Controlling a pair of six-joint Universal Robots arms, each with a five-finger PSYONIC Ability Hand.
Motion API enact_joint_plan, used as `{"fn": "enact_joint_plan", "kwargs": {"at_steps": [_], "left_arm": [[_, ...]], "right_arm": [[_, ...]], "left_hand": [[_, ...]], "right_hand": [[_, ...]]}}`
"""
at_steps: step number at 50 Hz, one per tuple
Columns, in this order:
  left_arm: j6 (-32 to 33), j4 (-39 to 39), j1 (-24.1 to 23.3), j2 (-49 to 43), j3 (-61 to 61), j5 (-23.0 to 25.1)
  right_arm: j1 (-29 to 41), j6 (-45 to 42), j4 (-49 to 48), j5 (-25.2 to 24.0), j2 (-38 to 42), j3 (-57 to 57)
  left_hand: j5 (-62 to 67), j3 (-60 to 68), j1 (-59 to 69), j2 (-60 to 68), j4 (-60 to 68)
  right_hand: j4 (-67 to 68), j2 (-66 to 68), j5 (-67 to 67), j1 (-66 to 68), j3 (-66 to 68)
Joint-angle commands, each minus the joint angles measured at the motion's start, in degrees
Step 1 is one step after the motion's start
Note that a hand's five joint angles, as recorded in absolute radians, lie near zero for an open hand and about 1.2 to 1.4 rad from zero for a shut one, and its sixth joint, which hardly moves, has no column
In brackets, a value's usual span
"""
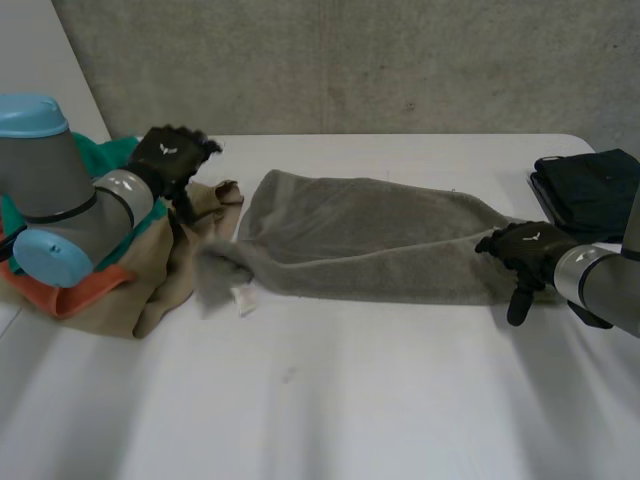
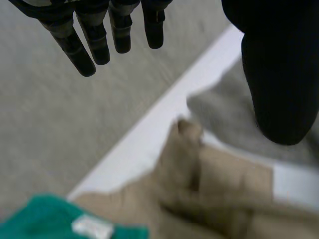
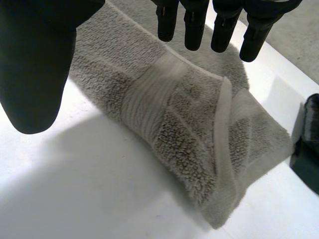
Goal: Fold the laundry.
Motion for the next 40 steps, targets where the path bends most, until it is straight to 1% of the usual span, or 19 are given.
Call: {"fn": "enact_joint_plan", "kwargs": {"at_steps": [1,3,10,11,12,14,15,17,21,22,25,26,29,30,32,34,36,40], "left_arm": [[12.2,-15.4,2.4,-10.8,11.7,-2.0],[14.3,-17.1,2.5,-13.3,14.5,-2.4],[17.2,-16.3,2.2,-17.7,19.0,-3.4],[17.6,-16.1,2.2,-18.1,19.4,-3.3],[18.3,-15.6,2.2,-18.8,19.9,-3.4],[18.9,-15.2,2.0,-19.5,20.3,-3.4],[19.5,-14.9,1.6,-20.0,20.7,-3.6],[20.4,-14.5,1.5,-20.2,21.1,-4.6],[20.0,-11.2,3.2,-18.8,21.8,-11.9],[19.4,-8.6,4.5,-18.2,21.9,-15.3],[19.1,-4.3,5.9,-18.1,21.8,-19.2],[19.6,-1.7,7.1,-18.6,22.1,-19.9],[22.0,0.3,8.8,-20.0,23.2,-19.7],[24.9,0.5,10.1,-21.5,24.4,-20.1],[28.3,0.8,11.2,-23.0,26.1,-21.0],[32.2,1.7,13.0,-25.2,29.4,-23.1],[33.9,3.3,14.4,-27.2,32.8,-25.2],[33.1,4.8,15.2,-28.5,36.2,-26.8]], "right_arm": [[0.5,-1.7,-0.3,-0.1,0.8,0.5],[0.5,-2.0,-0.3,0.0,1.1,0.5],[0.5,-2.6,-0.3,0.8,1.6,0.9],[0.5,-2.6,-0.4,0.9,1.6,0.9],[0.5,-2.8,-0.7,1.0,1.6,1.1],[0.5,-2.8,-0.9,1.1,1.6,1.2],[0.5,-3.0,-1.1,1.2,1.5,1.2],[0.5,-3.0,-1.3,1.2,1.3,1.5],[0.7,-3.1,-1.8,1.3,0.8,2.1],[0.9,-3.1,-2.0,1.3,0.6,2.3],[1.2,-3.1,-2.3,1.3,0.5,2.4],[1.5,-3.1,-2.4,1.3,0.5,2.4],[1.8,-3.2,-2.4,1.3,0.5,2.5],[2.0,-3.2,-2.4,1.3,0.5,2.6],[2.2,-3.2,-2.4,1.3,0.4,2.6],[2.4,-3.1,-2.2,1.4,0.4,2.6],[2.7,-3.2,-2.2,1.3,0.2,2.9],[3.1,-3.2,-2.4,1.4,-0.1,3.5]], "left_hand": [[-2.9,-2.0,-1.8,-1.6,-1.5],[-2.9,-2.0,-1.8,-1.6,-1.5],[-2.7,-1.8,-1.6,-1.4,-1.3],[4.8,5.7,5.9,6.1,6.2],[25.5,26.4,26.6,26.8,26.9],[49.5,50.4,50.6,50.8,50.9],[66.9,67.8,68.0,68.2,68.3],[67.1,68.0,68.2,68.4,68.5],[67.1,68.0,68.2,68.4,68.5],[67.1,68.0,68.2,68.4,68.5],[67.1,68.0,68.2,68.4,68.5],[67.1,68.0,68.2,68.4,68.5],[67.1,68.0,68.2,68.4,68.5],[67.1,68.0,68.2,68.4,68.5],[67.1,68.0,68.2,68.4,68.5],[67.1,68.0,68.2,68.4,68.5],[67.1,68.0,68.2,68.4,68.5],[67.1,68.0,68.2,68.4,68.5]], "right_hand": [[-1.1,-1.0,-1.2,-2.1,-0.9],[-0.6,-0.5,-0.7,-1.6,-0.4],[0.5,0.7,0.5,-0.4,0.8],[0.5,0.7,0.5,-0.4,0.8],[0.5,0.7,0.5,-0.4,0.8],[0.5,0.7,0.5,-0.4,0.8],[0.9,1.0,0.8,0.0,1.2],[1.2,1.4,1.1,0.3,1.5],[1.2,1.4,1.1,0.3,1.5],[1.2,1.4,1.1,0.3,1.5],[1.2,1.4,1.1,0.3,1.5],[1.2,1.4,1.1,0.3,1.5],[1.2,1.4,1.1,0.3,1.5],[1.2,1.4,1.1,0.3,1.5],[1.2,1.4,1.1,0.3,1.5],[1.2,1.4,1.1,0.3,1.5],[1.2,1.4,1.1,0.3,1.5],[1.2,1.4,1.1,0.3,1.5]]}}
